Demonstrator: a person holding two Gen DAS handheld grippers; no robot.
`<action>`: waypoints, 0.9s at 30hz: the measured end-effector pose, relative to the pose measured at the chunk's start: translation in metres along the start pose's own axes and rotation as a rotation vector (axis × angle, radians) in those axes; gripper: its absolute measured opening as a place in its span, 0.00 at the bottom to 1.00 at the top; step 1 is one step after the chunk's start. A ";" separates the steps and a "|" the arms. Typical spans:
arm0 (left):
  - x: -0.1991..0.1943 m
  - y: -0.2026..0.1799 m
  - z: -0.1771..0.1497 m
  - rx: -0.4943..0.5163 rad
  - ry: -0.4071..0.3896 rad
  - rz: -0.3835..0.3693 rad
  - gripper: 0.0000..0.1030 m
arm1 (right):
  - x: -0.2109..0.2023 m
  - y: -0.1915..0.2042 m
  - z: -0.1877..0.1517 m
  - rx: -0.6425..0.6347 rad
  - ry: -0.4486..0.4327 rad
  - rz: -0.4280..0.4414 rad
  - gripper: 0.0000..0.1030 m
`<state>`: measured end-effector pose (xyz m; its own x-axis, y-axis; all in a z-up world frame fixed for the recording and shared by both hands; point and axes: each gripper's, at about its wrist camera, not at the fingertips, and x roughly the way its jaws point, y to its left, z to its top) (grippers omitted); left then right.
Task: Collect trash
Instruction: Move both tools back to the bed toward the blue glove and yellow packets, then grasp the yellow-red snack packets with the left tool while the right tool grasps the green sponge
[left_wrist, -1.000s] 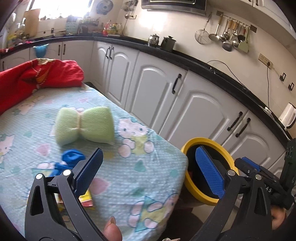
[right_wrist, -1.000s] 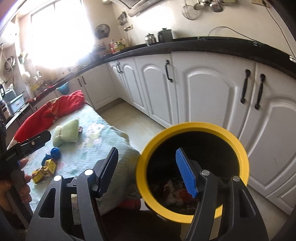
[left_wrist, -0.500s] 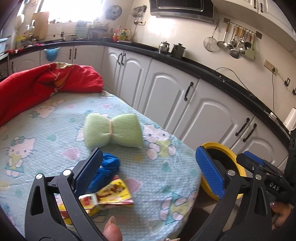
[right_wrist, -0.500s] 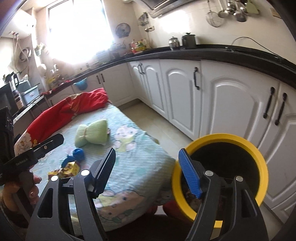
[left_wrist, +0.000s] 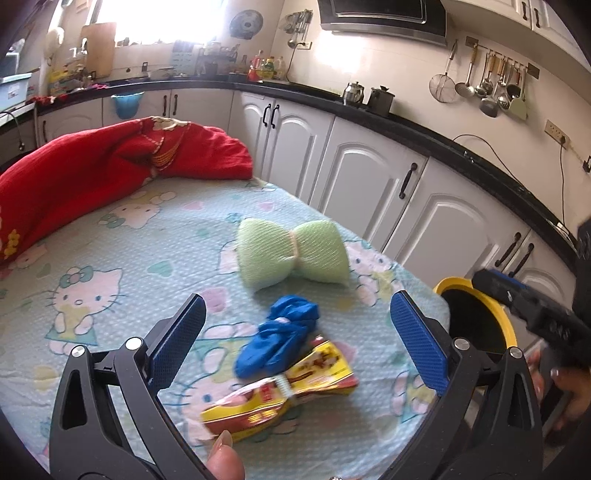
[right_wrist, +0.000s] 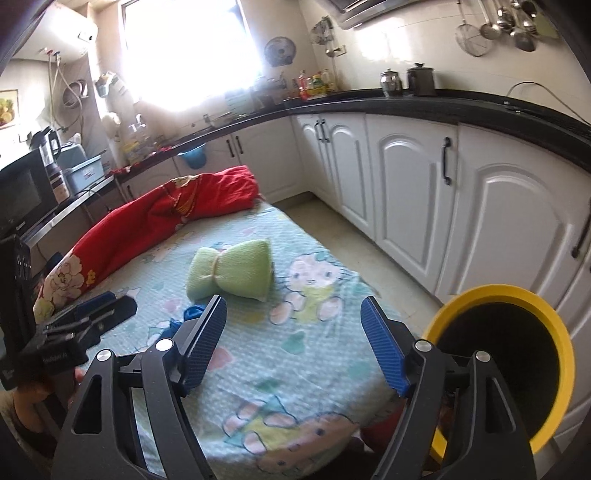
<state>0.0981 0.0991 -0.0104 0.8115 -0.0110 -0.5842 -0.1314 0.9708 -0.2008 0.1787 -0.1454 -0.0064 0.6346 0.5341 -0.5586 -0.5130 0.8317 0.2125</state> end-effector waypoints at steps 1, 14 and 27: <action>-0.001 0.003 -0.001 0.004 0.002 -0.003 0.89 | 0.005 0.003 0.002 -0.003 0.007 0.011 0.73; 0.007 0.043 -0.018 0.008 0.097 -0.077 0.89 | 0.097 0.032 0.030 -0.060 0.107 0.091 0.75; 0.028 0.056 -0.040 0.020 0.217 -0.105 0.82 | 0.179 0.032 0.034 -0.031 0.255 0.147 0.75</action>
<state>0.0910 0.1435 -0.0697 0.6784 -0.1612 -0.7168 -0.0397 0.9662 -0.2548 0.2956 -0.0182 -0.0725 0.3886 0.5900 -0.7077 -0.6083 0.7412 0.2839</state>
